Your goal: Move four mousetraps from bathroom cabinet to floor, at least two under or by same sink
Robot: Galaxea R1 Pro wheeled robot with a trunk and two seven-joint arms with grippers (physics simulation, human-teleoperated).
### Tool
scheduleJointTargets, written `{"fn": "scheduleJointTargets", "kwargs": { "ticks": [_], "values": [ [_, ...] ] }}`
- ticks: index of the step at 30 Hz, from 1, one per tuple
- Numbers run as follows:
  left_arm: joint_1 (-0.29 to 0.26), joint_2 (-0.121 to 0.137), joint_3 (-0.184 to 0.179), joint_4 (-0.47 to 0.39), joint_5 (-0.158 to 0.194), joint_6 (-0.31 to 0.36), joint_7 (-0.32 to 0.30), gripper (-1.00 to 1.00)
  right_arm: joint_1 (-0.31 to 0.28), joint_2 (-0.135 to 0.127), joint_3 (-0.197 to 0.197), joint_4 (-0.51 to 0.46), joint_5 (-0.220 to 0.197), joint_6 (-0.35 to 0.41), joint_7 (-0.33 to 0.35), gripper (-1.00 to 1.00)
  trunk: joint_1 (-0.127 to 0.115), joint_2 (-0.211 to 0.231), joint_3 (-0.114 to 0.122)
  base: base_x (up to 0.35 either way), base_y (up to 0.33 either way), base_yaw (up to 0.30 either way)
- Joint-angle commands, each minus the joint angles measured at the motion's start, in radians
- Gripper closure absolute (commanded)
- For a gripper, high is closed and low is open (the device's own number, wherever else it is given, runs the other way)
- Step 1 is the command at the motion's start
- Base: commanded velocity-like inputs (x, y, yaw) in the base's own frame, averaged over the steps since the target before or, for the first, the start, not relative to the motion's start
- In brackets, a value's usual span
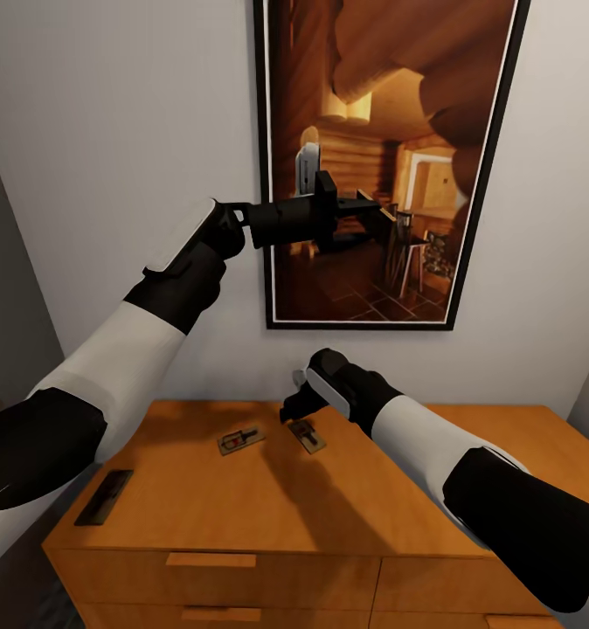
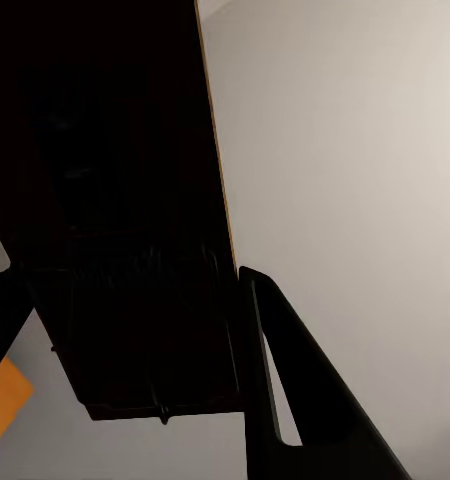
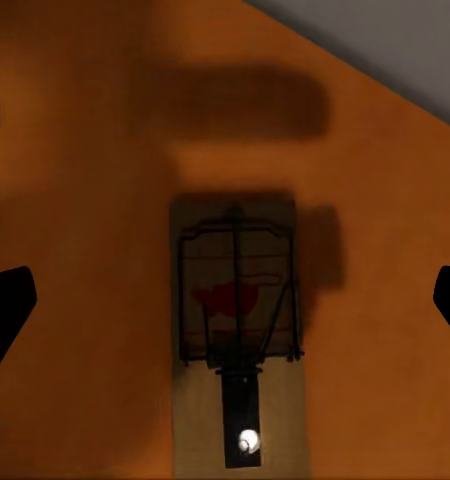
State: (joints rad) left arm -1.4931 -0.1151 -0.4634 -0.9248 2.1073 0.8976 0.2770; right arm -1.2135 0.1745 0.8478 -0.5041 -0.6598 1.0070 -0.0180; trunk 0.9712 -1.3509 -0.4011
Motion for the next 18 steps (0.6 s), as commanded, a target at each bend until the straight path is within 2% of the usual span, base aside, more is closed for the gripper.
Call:
{"fn": "scheduleJointTargets", "kwargs": {
  "ticks": [1,18],
  "values": [
    [-0.001,0.000,0.000,0.000,0.008,0.001,0.007,1.00,-0.001,0.000,0.004,0.000,-0.003,0.002,-0.002,-1.00,0.004,-0.008,-0.004,0.000,0.000,0.000],
    [-0.001,0.000,0.000,-0.001,0.008,0.001,0.007,1.00,0.004,0.000,0.003,0.002,-0.003,0.002,-0.002,-1.00,0.069,-0.127,-0.058,0.000,0.000,0.000]
  ]
}}
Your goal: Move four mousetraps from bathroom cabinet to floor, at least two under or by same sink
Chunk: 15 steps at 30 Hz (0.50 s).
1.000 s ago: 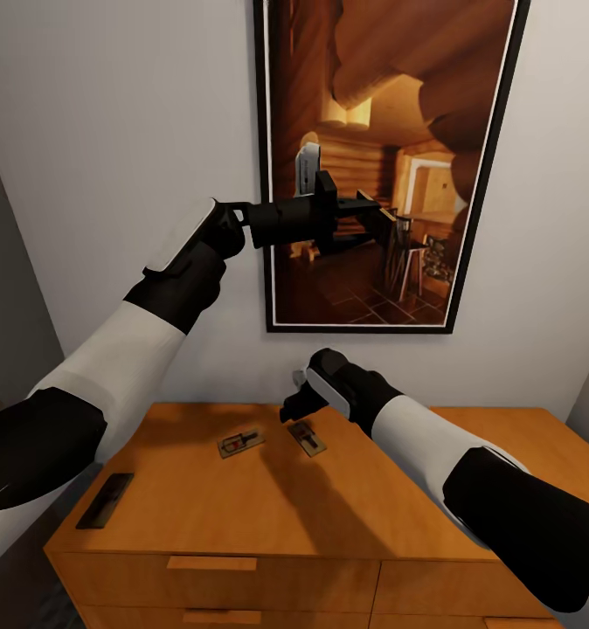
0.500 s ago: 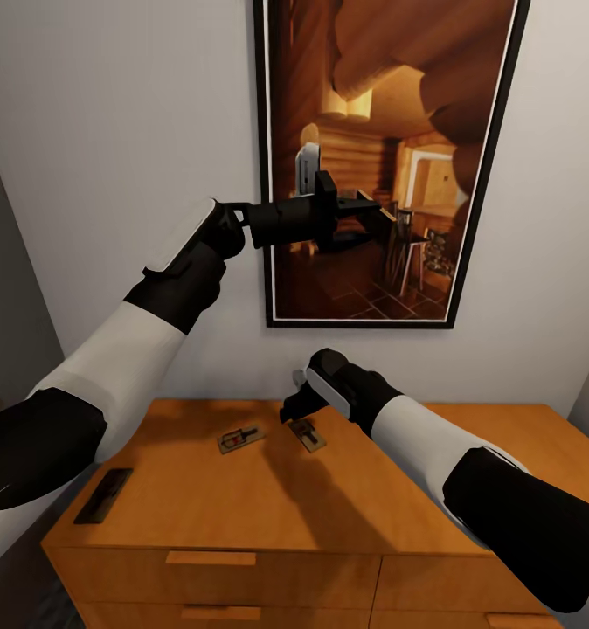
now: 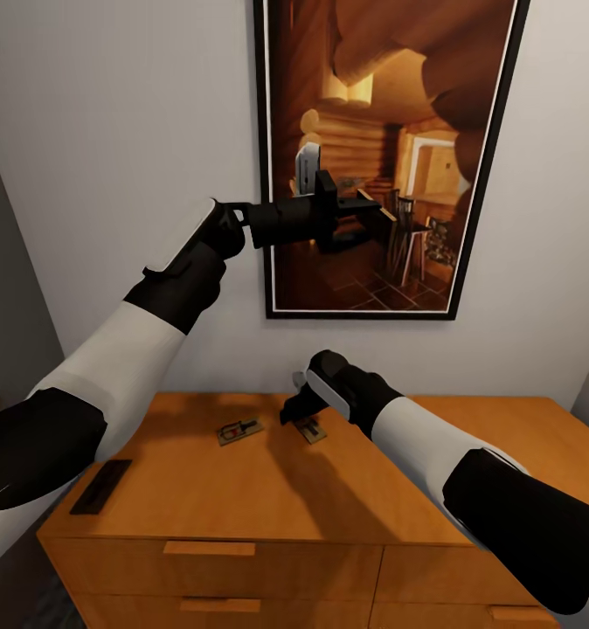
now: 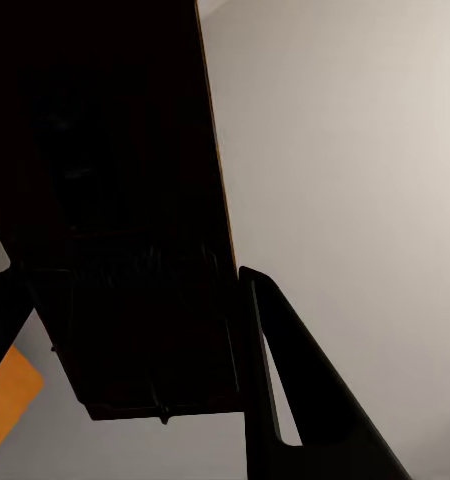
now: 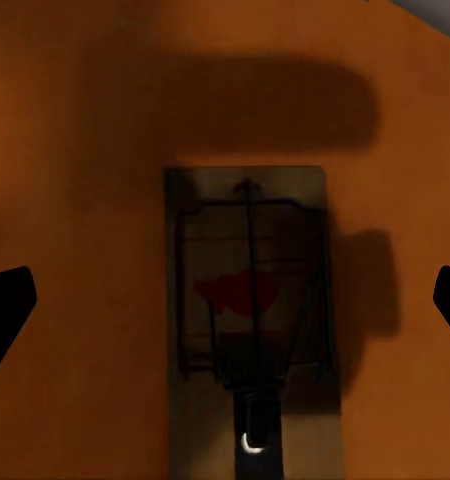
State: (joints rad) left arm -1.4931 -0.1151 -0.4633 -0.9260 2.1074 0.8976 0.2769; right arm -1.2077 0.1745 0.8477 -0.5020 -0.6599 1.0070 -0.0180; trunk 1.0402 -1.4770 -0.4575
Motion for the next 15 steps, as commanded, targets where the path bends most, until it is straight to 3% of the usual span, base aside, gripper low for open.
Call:
{"fn": "scheduleJointTargets", "kwargs": {
  "ticks": [1,15],
  "values": [
    [-0.001,0.000,0.000,-0.001,0.008,0.001,0.007,1.00,-0.001,0.000,0.004,0.000,-0.003,0.002,-0.002,-1.00,0.004,-0.008,-0.004,0.000,0.000,0.000],
    [-0.001,0.000,0.000,0.001,0.008,0.001,0.007,1.00,-0.001,0.000,0.002,0.000,-0.003,0.002,-0.002,-1.00,0.058,-0.106,-0.048,0.000,0.000,0.000]
  ]
}}
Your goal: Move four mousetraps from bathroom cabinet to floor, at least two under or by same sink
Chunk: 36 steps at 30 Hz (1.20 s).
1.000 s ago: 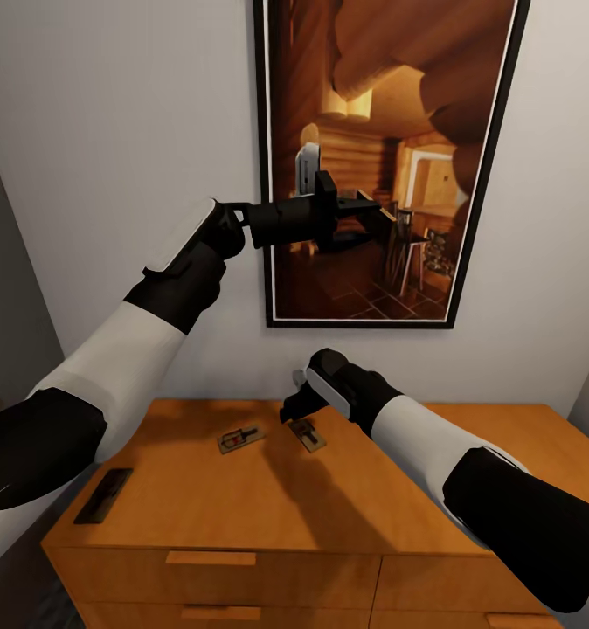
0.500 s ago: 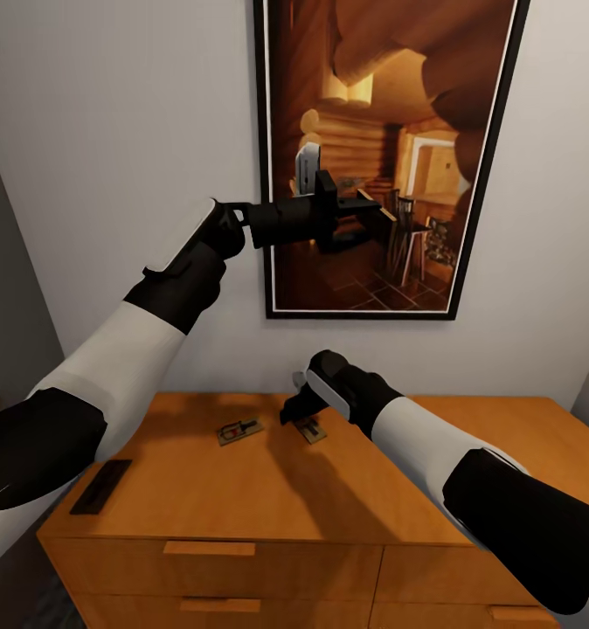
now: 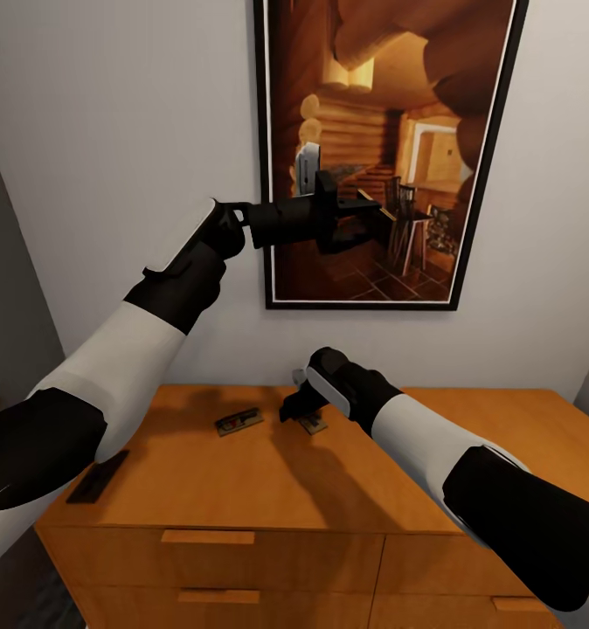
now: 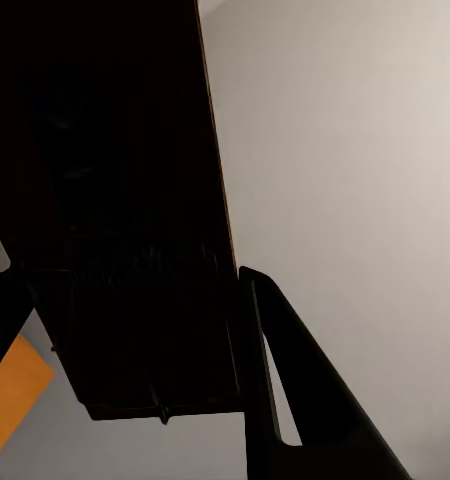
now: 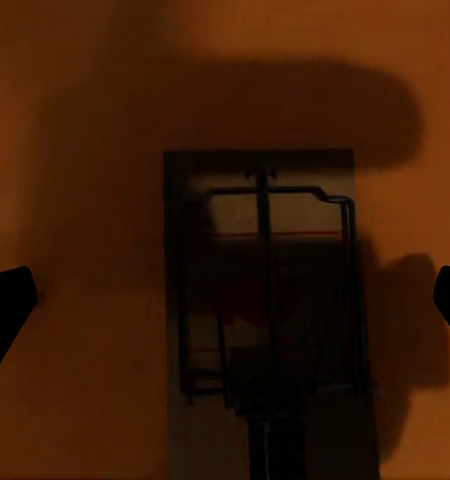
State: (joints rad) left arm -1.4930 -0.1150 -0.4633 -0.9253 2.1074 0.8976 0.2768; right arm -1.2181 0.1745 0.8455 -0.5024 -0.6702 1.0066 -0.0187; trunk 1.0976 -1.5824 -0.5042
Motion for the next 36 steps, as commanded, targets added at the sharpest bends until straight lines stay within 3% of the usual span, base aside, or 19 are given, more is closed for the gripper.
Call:
{"fn": "scheduleJointTargets", "kwargs": {
  "ticks": [1,12,13,36],
  "values": [
    [-0.001,0.000,0.000,0.000,0.008,0.001,0.007,1.00,0.009,0.000,0.005,0.001,0.008,0.003,-0.001,-1.00,0.004,-0.008,-0.005,0.000,0.000,0.000],
    [-0.001,0.000,0.000,0.001,0.008,0.001,0.007,1.00,0.009,0.000,0.004,0.001,0.008,0.003,-0.001,-1.00,0.039,-0.071,-0.033,0.000,0.000,0.000],
    [-0.001,0.000,0.001,0.002,0.009,0.001,0.007,1.00,0.009,0.000,0.004,0.001,0.008,0.003,-0.001,1.00,0.039,-0.071,-0.033,0.000,0.000,0.000],
    [-0.001,0.000,0.001,0.006,0.010,0.001,0.007,1.00,0.006,0.000,-0.002,-0.008,0.006,0.009,0.002,1.00,0.039,-0.071,-0.033,0.000,0.000,0.000]
  ]
}}
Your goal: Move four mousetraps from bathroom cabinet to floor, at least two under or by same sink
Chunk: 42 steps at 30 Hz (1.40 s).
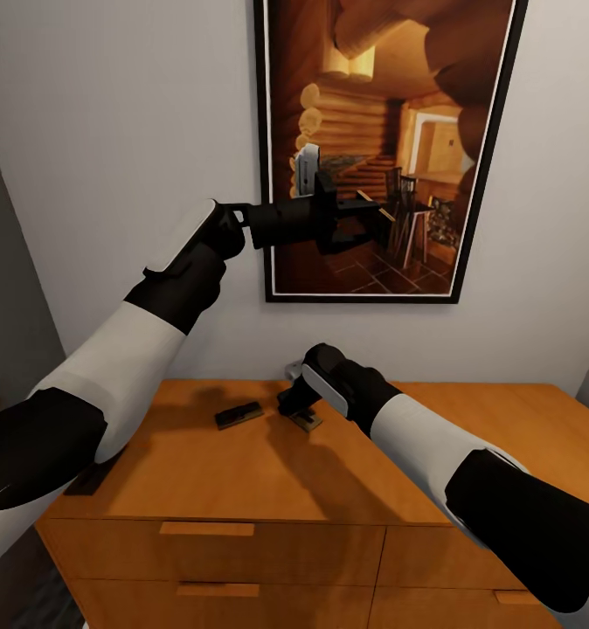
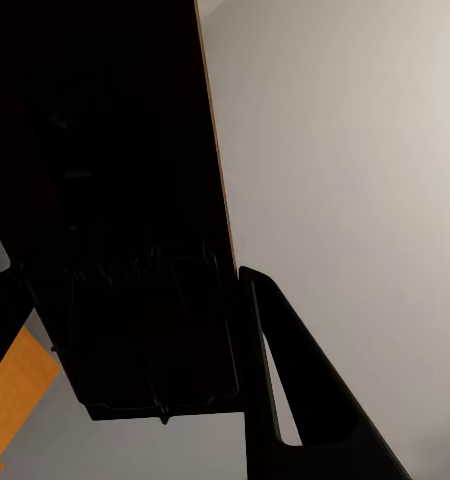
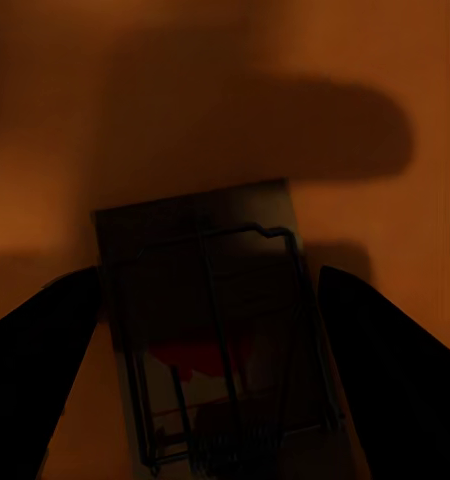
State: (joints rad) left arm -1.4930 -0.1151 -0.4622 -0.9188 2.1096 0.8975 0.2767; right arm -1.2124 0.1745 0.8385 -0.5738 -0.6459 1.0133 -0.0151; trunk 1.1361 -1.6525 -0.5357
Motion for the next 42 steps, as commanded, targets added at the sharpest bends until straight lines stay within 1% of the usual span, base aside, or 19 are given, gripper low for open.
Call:
{"fn": "scheduleJointTargets", "kwargs": {
  "ticks": [1,10,15,21,23,25,28,31,42],
  "values": [
    [-0.001,0.000,0.000,0.000,0.007,0.001,0.007,1.00,0.000,0.000,0.005,0.064,-0.018,0.003,-0.001,1.00,0.000,0.000,-0.001,0.000,0.000,0.000],
    [-0.001,0.000,-0.001,0.001,0.007,0.001,0.007,1.00,-0.012,0.000,0.005,0.099,-0.020,0.005,-0.002,1.00,0.000,0.000,-0.001,0.000,0.000,0.000],
    [-0.001,0.000,-0.001,0.001,0.007,0.001,0.007,1.00,-0.038,0.000,0.005,0.116,-0.020,0.005,-0.002,1.00,0.000,0.000,-0.001,0.000,0.000,0.000],
    [-0.001,0.000,-0.001,0.001,0.007,0.001,0.007,1.00,-0.083,0.000,0.005,0.149,-0.021,0.005,-0.001,1.00,0.000,0.000,-0.001,0.000,0.000,0.000],
    [-0.001,0.000,-0.001,0.001,0.007,0.001,0.007,1.00,-0.090,0.000,0.005,0.152,-0.030,0.005,-0.001,1.00,0.000,0.000,-0.001,0.000,0.000,0.000],
    [-0.001,0.000,-0.001,0.001,0.007,0.001,0.007,1.00,-0.101,0.000,0.005,0.154,-0.056,0.005,-0.002,1.00,0.000,0.000,-0.001,-0.019,0.000,0.000],
    [-0.001,0.000,-0.001,0.001,0.007,0.001,0.007,1.00,-0.118,0.000,0.005,0.165,-0.093,0.005,-0.002,1.00,0.000,0.000,-0.001,-0.192,0.000,0.000],
    [-0.001,0.000,-0.001,0.001,0.007,0.001,0.007,1.00,-0.123,0.000,0.006,0.174,-0.105,0.005,-0.002,1.00,0.000,0.000,-0.001,-0.288,0.000,0.000],
    [-0.001,0.000,-0.001,0.012,0.007,0.001,0.007,1.00,-0.125,0.000,0.006,0.179,-0.110,0.005,-0.002,1.00,0.000,0.000,-0.001,-0.330,0.000,0.000]
  ]
}}
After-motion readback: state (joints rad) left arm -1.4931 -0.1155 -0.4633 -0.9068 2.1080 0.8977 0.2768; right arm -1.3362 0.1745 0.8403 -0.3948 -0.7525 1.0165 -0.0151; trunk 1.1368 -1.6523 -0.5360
